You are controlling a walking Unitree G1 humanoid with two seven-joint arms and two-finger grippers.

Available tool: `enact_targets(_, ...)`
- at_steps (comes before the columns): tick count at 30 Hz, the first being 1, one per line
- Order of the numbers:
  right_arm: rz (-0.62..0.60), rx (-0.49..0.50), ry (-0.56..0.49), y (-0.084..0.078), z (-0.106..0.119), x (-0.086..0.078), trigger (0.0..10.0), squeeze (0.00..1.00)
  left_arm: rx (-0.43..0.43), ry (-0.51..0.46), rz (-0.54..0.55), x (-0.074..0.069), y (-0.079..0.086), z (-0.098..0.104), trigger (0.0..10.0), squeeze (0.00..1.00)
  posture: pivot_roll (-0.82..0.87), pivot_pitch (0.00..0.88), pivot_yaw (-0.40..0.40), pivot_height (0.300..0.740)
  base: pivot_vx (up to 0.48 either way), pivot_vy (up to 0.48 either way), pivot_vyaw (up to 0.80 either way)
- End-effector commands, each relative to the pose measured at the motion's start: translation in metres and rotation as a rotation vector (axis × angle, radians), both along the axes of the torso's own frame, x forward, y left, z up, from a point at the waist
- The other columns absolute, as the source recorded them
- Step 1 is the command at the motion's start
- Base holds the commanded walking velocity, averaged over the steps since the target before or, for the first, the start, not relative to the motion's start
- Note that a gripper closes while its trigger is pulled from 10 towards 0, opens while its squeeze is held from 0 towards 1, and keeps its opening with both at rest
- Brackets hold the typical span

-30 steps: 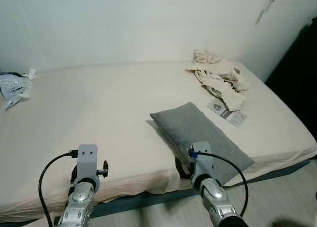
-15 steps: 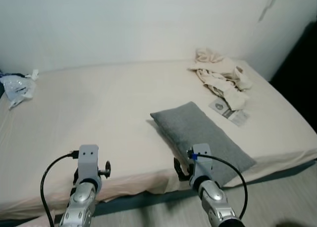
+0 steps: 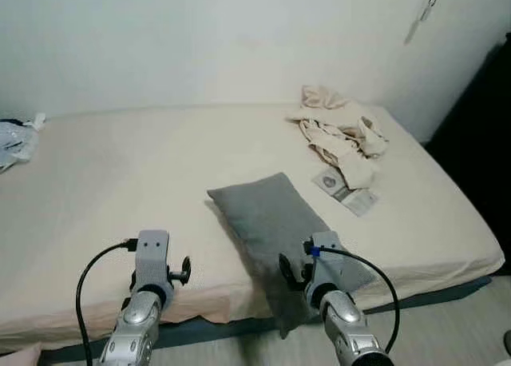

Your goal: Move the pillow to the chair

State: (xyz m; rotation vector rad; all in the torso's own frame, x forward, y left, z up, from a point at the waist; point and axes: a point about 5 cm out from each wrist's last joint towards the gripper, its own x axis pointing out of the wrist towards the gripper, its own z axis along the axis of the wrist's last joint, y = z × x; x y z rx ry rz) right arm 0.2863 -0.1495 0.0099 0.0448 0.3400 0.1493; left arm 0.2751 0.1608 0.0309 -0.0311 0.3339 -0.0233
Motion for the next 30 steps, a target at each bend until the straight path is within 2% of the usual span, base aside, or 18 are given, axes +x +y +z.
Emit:
enact_targets(1, -0.019, 0.018, 0.023, -0.001, -0.004, -0.003, 10.0, 0.0, 0.013, 0.038, -0.032, -0.002, -0.002, -0.006, 10.0, 0.0, -0.03, 0.137, -0.006, 0.74, 0.0, 0.472, 0.0)
enact_targets(3, -0.02, 0.015, 0.024, -0.002, -0.004, -0.004, 10.0, 0.0, 0.024, 0.04, -0.037, -0.001, -0.003, -0.006, 10.0, 0.0, -0.03, 0.137, -0.006, 0.74, 0.0, 0.472, 0.0)
enact_targets(12, -0.034, 0.007, 0.032, -0.005, -0.006, -0.006, 10.0, 0.0, 0.075, 0.031, -0.025, 0.0, 0.0, -0.004, 10.0, 0.0, -0.03, 0.137, 0.0, 0.74, 0.0, 0.0, 0.0)
enact_targets(18, -0.038, 0.006, 0.033, -0.006, -0.006, -0.006, 10.0, 0.0, 0.063, 0.025, -0.018, 0.0, -0.001, -0.003, 10.0, 0.0, -0.03, 0.137, 0.0, 0.74, 0.0, 0.0, 0.0)
enact_targets(19, -0.037, 0.004, 0.027, -0.006, -0.005, -0.005, 10.0, 0.0, 0.062, -0.012, 0.019, 0.002, 0.002, 0.001, 10.0, 0.0, -0.03, 0.137, 0.0, 0.74, 0.0, 0.0, 0.0)
enact_targets(21, -0.031, 0.002, 0.022, -0.005, -0.004, -0.004, 10.0, 0.0, 0.052, -0.023, 0.048, 0.003, 0.006, 0.003, 10.0, 0.0, -0.02, 0.129, -0.001, 0.74, 0.0, 0.0, 0.0)
enact_targets(27, -0.018, -0.016, 0.01, -0.003, -0.002, -0.002, 10.0, 0.0, 0.054, -0.025, 0.05, 0.004, 0.01, 0.003, 10.0, 0.0, -0.02, 0.122, 0.003, 0.74, 0.0, 0.0, 0.0)
enact_targets(30, -0.049, -0.039, 0.03, -0.006, -0.001, 0.001, 10.0, 0.0, 0.023, -0.024, 0.069, 0.004, 0.012, 0.004, 10.0, 0.0, -0.02, 0.12, 0.002, 0.74, 0.0, 0.0, 0.0)
